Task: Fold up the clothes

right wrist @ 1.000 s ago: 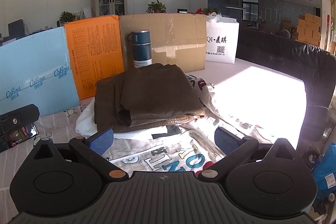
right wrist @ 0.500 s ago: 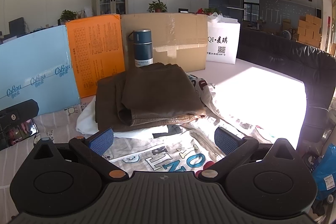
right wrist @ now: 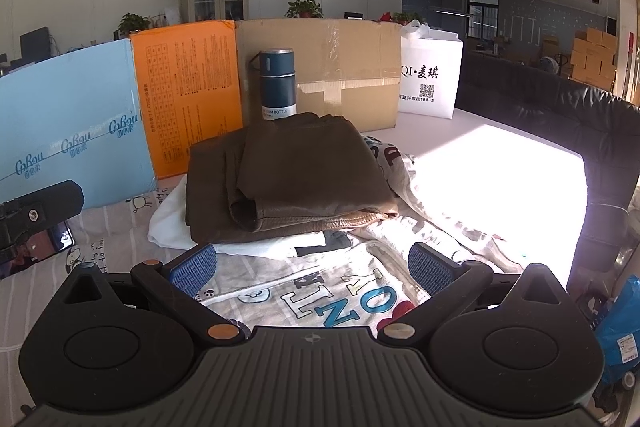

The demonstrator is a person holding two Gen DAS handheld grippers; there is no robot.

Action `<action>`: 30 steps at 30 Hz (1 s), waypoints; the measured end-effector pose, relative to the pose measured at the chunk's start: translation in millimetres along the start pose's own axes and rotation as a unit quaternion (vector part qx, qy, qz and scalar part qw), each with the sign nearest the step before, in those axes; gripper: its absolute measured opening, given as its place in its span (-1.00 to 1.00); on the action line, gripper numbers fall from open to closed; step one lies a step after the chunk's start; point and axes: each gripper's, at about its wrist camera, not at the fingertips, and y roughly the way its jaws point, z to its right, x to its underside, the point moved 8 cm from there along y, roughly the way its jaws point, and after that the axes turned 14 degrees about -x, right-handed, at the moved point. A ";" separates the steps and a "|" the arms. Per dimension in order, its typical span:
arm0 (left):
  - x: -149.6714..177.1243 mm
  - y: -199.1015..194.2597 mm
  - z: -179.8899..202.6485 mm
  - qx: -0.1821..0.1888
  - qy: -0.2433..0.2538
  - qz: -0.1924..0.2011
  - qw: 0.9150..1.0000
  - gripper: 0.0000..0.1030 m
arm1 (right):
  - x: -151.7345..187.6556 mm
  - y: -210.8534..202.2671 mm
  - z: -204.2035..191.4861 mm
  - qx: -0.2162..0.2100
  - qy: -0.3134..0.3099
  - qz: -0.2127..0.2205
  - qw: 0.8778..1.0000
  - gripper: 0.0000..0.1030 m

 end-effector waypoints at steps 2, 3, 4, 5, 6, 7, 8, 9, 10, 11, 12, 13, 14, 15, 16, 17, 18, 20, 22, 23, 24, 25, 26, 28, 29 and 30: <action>1.1 1.4 0.5 0.001 0.000 -0.003 1.000 1.00 | 1.8 0.5 -1.6 -0.005 0.001 0.000 1.000 1.00; 1.9 2.2 0.9 0.001 0.000 -0.005 1.000 1.00 | 3.5 0.9 -2.2 -0.007 0.001 -0.001 1.000 1.00; 2.7 3.1 1.4 0.001 0.001 -0.006 1.000 1.00 | 5.2 1.4 -2.9 -0.010 0.002 -0.002 1.000 1.00; 3.6 4.0 2.0 0.001 0.002 -0.008 1.000 1.00 | 7.0 2.1 -3.6 -0.012 0.002 -0.004 1.000 1.00; 4.5 4.8 2.5 0.001 0.003 -0.010 1.000 1.00 | 8.7 2.6 -4.2 -0.013 0.001 -0.006 1.000 1.00; 5.1 5.6 2.7 0.001 0.004 -0.011 1.000 1.00 | 9.6 2.6 -4.2 -0.013 0.001 -0.006 1.000 1.00; 5.6 6.1 3.0 0.000 0.005 -0.012 1.000 1.00 | 9.5 2.1 -3.9 -0.011 0.001 -0.004 1.000 1.00; 5.9 6.2 3.3 0.000 0.005 -0.012 1.000 1.00 | 8.1 0.9 -3.2 -0.009 0.003 0.000 1.000 1.00; 6.0 6.1 3.6 0.001 0.005 -0.012 1.000 1.00 | 6.8 -0.4 -2.5 -0.006 0.004 0.005 1.000 1.00; 6.3 6.2 3.9 0.001 0.006 -0.012 1.000 1.00 | 5.3 -1.8 -1.7 -0.003 0.006 0.011 1.000 1.00; 6.9 6.7 4.4 -0.001 0.008 -0.012 1.000 1.00 | 3.3 -3.6 -0.8 0.001 0.009 0.020 1.000 1.00; 7.8 7.3 5.0 -0.004 0.010 -0.013 1.000 1.00 | 1.5 -5.1 0.2 0.004 0.011 0.028 1.000 1.00; 9.0 8.4 5.9 -0.009 0.014 -0.014 1.000 1.00 | 0.5 -5.4 1.1 0.006 0.011 0.033 0.999 1.00; 10.3 9.5 6.7 -0.013 0.018 -0.015 1.000 1.00 | 0.1 -5.1 2.1 0.008 0.011 0.036 0.999 1.00; 11.4 10.6 7.4 -0.017 0.021 -0.016 1.000 1.00 | 0.0 -4.5 3.3 0.010 0.012 0.038 0.999 1.00; 12.7 11.8 7.8 -0.021 0.024 -0.017 0.999 1.00 | 0.4 -3.1 4.7 0.013 0.014 0.037 0.999 1.00; 13.8 13.0 8.0 -0.025 0.027 -0.018 0.999 1.00 | 1.1 -1.0 5.9 0.013 0.015 0.035 0.999 1.00; 15.5 14.7 7.9 -0.034 0.032 -0.019 0.999 1.00 | 2.5 4.0 8.0 0.014 0.016 0.030 0.999 1.00; 16.8 16.4 7.1 -0.038 0.033 -0.020 0.999 1.00 | 3.7 8.6 9.5 0.015 0.017 0.027 0.999 1.00; 17.3 17.1 6.6 -0.039 0.033 -0.020 0.998 1.00 | 4.3 10.8 9.9 0.015 0.018 0.026 0.999 1.00; 18.0 17.9 6.0 -0.040 0.033 -0.021 0.998 1.00 | 4.8 12.8 9.9 0.014 0.019 0.024 0.999 1.00; 18.6 18.8 5.4 -0.042 0.033 -0.022 0.998 1.00 | 5.3 14.8 9.9 0.012 0.019 0.023 0.999 1.00; 19.3 19.7 4.8 -0.044 0.034 -0.023 0.998 1.00 | 5.8 16.9 9.6 0.011 0.019 0.021 1.000 1.00; 21.2 22.2 4.2 -0.047 0.034 -0.028 0.998 1.00 | 7.1 20.5 8.9 0.012 0.017 0.019 1.000 1.00; 22.1 23.4 3.8 -0.048 0.035 -0.030 0.998 1.00 | 7.5 22.8 8.8 0.012 0.016 0.017 1.000 1.00; 23.1 24.7 3.4 -0.050 0.036 -0.032 0.998 1.00 | 8.0 24.9 8.7 0.012 0.016 0.015 1.000 1.00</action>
